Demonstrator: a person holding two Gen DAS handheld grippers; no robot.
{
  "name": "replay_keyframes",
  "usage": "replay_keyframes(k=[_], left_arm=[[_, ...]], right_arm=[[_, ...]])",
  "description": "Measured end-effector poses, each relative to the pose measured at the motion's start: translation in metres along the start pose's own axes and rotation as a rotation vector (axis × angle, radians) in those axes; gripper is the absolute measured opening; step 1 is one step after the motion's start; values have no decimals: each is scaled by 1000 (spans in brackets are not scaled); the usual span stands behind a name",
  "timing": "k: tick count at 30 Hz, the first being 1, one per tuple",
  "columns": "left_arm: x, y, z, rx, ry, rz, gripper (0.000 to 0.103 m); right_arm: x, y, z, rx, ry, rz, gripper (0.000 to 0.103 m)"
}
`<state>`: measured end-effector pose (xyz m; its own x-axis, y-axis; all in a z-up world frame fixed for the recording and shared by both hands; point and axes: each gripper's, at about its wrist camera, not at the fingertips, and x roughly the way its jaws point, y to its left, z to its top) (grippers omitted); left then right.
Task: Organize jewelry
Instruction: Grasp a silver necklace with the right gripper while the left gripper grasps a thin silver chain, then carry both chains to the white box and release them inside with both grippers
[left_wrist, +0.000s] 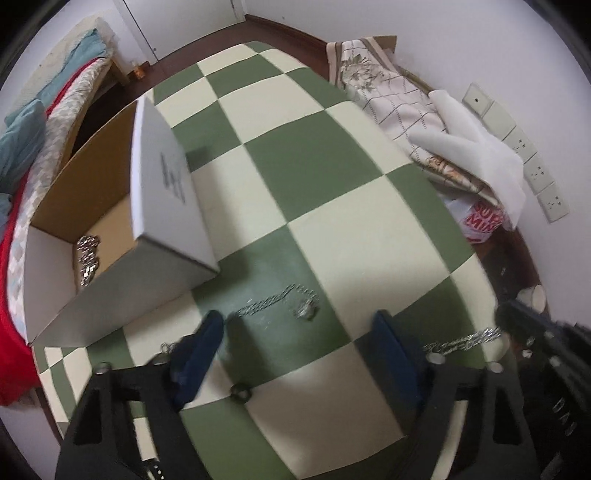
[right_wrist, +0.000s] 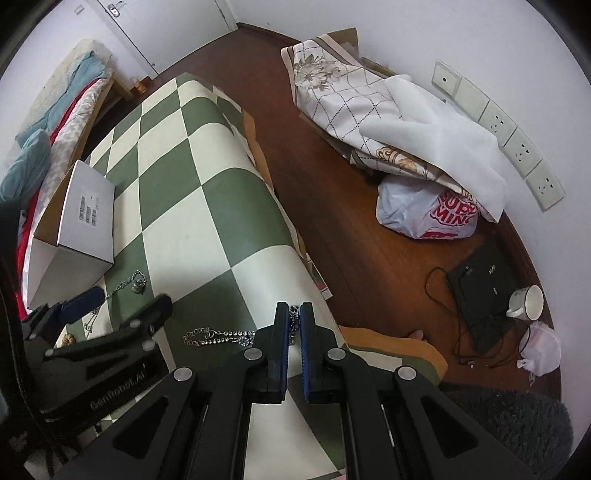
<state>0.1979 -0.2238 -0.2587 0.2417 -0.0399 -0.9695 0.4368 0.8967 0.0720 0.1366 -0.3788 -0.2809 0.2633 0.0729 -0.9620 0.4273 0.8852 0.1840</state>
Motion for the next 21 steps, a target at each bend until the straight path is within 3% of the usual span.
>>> replay_keyframes(k=[2,4,11,21], left_arm=[[-3,0,3,-2,-4,-29,31],[-4,-1,4,7,2,-36,9],[-8,19,-14,-48,10,-49,9],[-56,79,-62,-246,-21,-147,9]], right_arm=[[-1,0,0,-1,-2,0,6],[-1,1,-1,-1,-2,-1,6],[-5,6,-3,9,-8,24,6],[-29,29,-7,4,-21,154,6]])
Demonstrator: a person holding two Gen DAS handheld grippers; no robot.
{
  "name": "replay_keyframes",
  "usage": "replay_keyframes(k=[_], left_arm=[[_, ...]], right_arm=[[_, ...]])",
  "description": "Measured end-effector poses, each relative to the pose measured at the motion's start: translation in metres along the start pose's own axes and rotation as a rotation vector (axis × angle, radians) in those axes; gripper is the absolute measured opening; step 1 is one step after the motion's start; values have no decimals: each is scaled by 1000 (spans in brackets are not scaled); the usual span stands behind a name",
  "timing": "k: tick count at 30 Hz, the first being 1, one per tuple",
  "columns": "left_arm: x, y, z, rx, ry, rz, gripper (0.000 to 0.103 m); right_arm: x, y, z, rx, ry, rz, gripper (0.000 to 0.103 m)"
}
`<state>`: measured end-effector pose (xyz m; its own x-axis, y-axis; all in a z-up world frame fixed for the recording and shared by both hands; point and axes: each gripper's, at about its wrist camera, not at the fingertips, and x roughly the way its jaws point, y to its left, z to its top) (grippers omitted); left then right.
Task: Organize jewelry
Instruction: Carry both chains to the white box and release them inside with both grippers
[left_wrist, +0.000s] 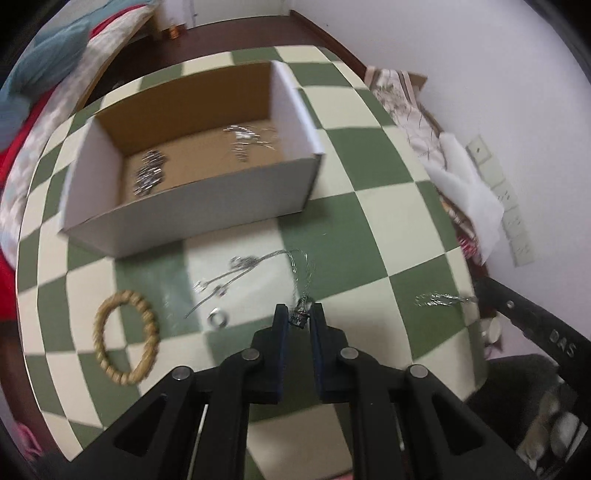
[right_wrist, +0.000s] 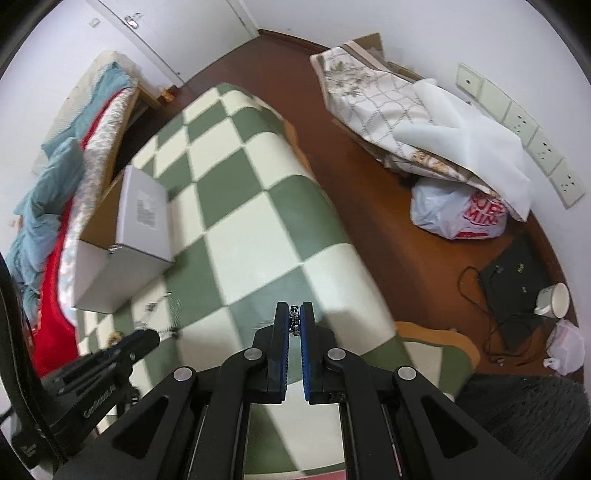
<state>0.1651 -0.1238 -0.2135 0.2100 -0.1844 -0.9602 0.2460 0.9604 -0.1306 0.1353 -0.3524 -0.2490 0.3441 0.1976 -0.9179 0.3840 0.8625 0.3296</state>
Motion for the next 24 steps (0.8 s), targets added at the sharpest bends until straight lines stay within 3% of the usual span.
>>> replay_keyframes(k=[7,24], left_arm=[[-49,25,-4,-67,-70,-41,9],[-175,45,34,-66,-291,-120,9]], right_arm=[[-21,27,2,-19,-6,81,6],[-107,116,30,-167,-84,230,5]])
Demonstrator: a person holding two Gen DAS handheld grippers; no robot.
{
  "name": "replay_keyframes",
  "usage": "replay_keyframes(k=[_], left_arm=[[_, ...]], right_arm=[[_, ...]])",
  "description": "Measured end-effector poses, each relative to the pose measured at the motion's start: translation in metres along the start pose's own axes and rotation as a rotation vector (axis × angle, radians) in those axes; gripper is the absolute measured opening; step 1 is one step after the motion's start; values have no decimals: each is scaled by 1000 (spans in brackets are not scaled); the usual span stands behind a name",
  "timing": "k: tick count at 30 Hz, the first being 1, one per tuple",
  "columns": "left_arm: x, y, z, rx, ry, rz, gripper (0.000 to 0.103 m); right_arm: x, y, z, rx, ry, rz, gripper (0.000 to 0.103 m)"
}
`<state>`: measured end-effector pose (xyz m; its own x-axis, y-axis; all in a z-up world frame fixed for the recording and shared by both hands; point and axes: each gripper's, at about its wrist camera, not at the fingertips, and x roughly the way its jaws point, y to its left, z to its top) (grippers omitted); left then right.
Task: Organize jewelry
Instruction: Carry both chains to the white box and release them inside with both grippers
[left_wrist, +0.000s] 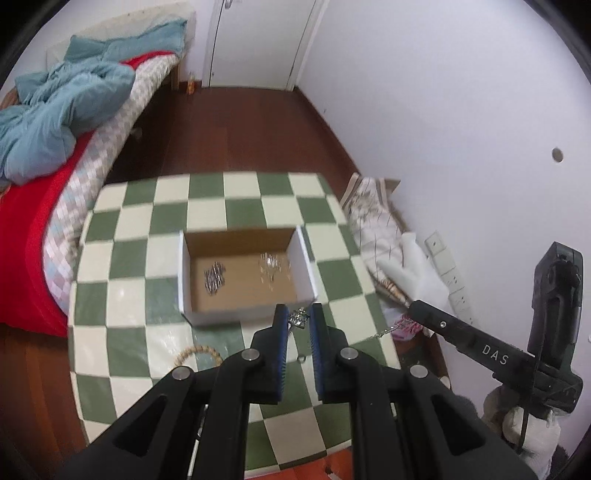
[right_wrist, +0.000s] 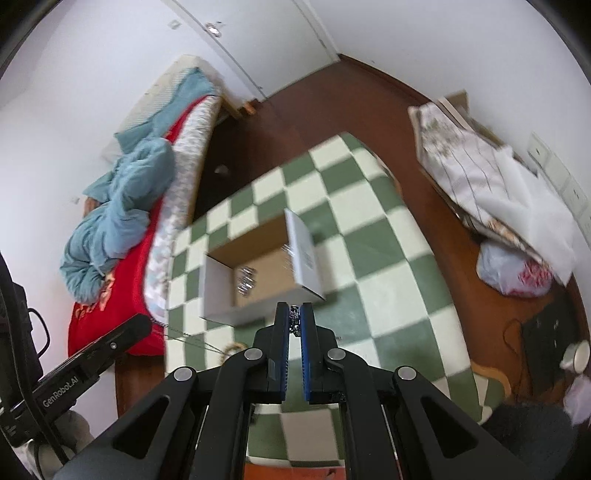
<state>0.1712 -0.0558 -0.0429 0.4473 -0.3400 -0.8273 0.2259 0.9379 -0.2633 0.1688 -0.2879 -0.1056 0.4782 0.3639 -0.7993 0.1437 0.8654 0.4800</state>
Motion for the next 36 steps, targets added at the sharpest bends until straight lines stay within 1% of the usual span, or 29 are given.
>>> replay_keyframes(k=[5,8,10,13,14,17,21,25,28,29,30,31,32,33,34,35,36], left_arm=[[-20,3,31,17,-58,9,9],[-19,8,47,31,-71,28,9],[-10,15,56,28,-57,35,9],[13,29,64,17,-12,53,9],[25,37,65,6,15,57,9],[55,53,63,-15,81,74,9],[90,76,55,-64,167,83,9],[111,93,48,-116,209,85,9],[119,102,48,-155,233,84,10],[120,104,49,-164,232,91,12],[120,105,49,-169,229,116,13],[121,106,50,-169,227,135,16],[120,107,51,-163,224,159,27],[120,106,52,-155,217,191,36],[119,107,53,-151,213,215,61],[117,108,54,-152,203,229,77],[113,110,54,-154,180,247,79]], right_arm=[[-10,36,28,-54,-25,36,5],[-4,56,43,-92,-22,40,5],[7,65,51,-102,-7,44,5],[32,74,61,-117,36,46,5],[43,77,64,-128,57,39,5],[74,84,67,-154,105,15,5],[119,83,65,-148,195,1,5],[152,77,64,-138,270,-3,6],[174,72,64,-123,326,-3,7],[180,69,65,-106,346,-4,7],[187,67,66,-92,374,-1,7],[192,65,67,-82,388,-5,9],[195,63,68,-70,397,-18,12],[196,62,69,-74,395,-28,20],[195,62,70,-82,387,-39,34],[195,62,71,-93,379,-57,43],[194,62,71,-103,375,-78,58]])
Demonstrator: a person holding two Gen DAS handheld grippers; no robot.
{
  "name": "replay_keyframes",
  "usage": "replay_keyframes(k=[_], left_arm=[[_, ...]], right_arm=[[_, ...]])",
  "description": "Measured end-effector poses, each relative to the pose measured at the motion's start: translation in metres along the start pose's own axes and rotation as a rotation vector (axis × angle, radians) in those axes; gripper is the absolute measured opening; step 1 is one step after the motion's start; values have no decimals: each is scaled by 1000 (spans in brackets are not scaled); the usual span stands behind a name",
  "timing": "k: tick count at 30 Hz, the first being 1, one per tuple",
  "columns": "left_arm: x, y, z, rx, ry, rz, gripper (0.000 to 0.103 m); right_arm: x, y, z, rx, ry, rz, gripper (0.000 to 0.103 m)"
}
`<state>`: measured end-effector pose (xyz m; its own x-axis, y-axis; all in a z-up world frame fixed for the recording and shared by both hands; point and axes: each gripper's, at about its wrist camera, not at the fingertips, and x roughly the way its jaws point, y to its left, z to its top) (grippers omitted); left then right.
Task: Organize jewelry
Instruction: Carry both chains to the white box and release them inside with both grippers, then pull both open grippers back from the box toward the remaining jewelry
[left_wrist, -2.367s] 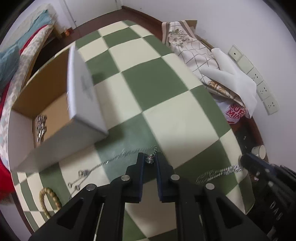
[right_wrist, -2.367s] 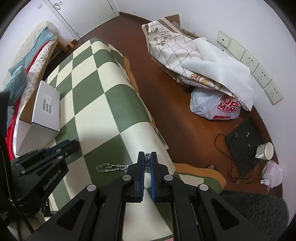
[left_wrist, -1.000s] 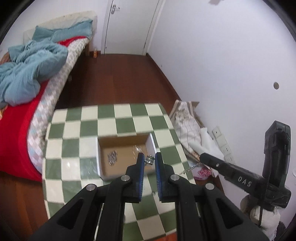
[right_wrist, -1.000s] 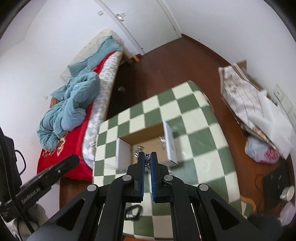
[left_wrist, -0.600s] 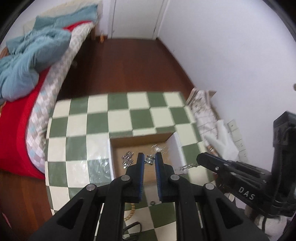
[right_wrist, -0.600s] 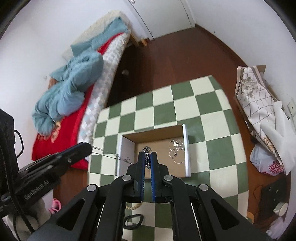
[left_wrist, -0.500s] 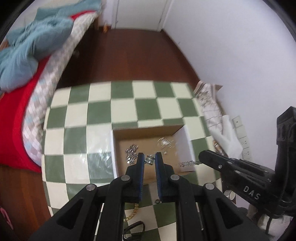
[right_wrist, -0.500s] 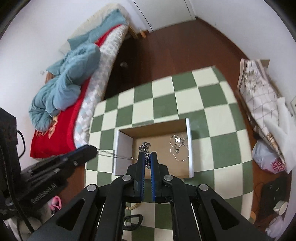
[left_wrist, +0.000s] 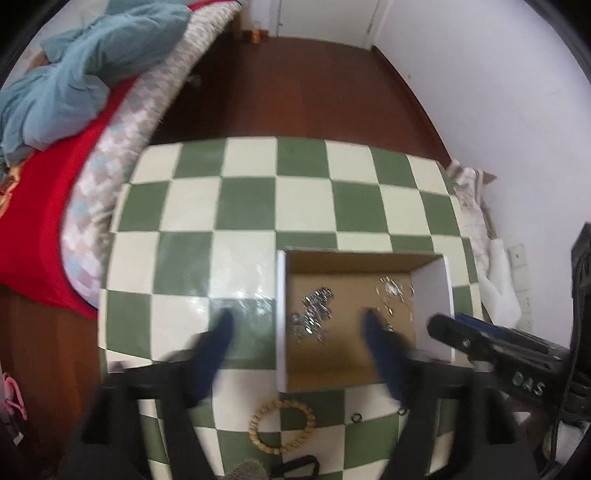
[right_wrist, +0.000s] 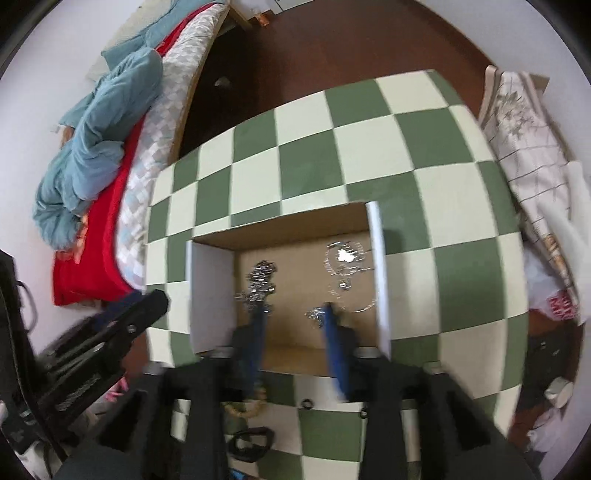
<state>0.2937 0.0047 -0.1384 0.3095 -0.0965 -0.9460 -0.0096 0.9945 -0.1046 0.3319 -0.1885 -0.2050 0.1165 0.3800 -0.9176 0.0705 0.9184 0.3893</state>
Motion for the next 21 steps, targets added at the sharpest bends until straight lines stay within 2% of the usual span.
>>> replay_keyframes(k=[1,2,3,4,5,6,7,9,12,21], left_arm=[[-2,2,0,-7,-14,10,80],[-5,4,0,-11,-27,29,86],[-5,6,1,-9,-35,52,91],[-6,7,0,-5,-45,77,103],[-7,9,-2,-3,-59,107,103],[-7,9,-3,-2,-66,127,103],[-6,11,-6,-2,-78,155,103],[-6,12,-14,-2,-96,187,103],[-5,8,-31,29,-133,227,103],[-18,3,-63,19,-164,226,103]], right_arm=[[-2,-1,0,-1,-7,-14,67],[-6,-1,-2,-7,-19,-37,69],[-10,0,-4,-28,-35,-85,71],[-13,1,-5,-44,-47,-114,77],[-16,3,-7,-69,-60,-163,84],[-17,6,-11,-97,-71,-233,99],[-18,7,-14,-115,-76,-266,103],[-16,12,-23,-168,-87,-331,103],[-12,15,-37,-195,-97,-364,103],[-19,19,-70,-171,-156,-367,103]])
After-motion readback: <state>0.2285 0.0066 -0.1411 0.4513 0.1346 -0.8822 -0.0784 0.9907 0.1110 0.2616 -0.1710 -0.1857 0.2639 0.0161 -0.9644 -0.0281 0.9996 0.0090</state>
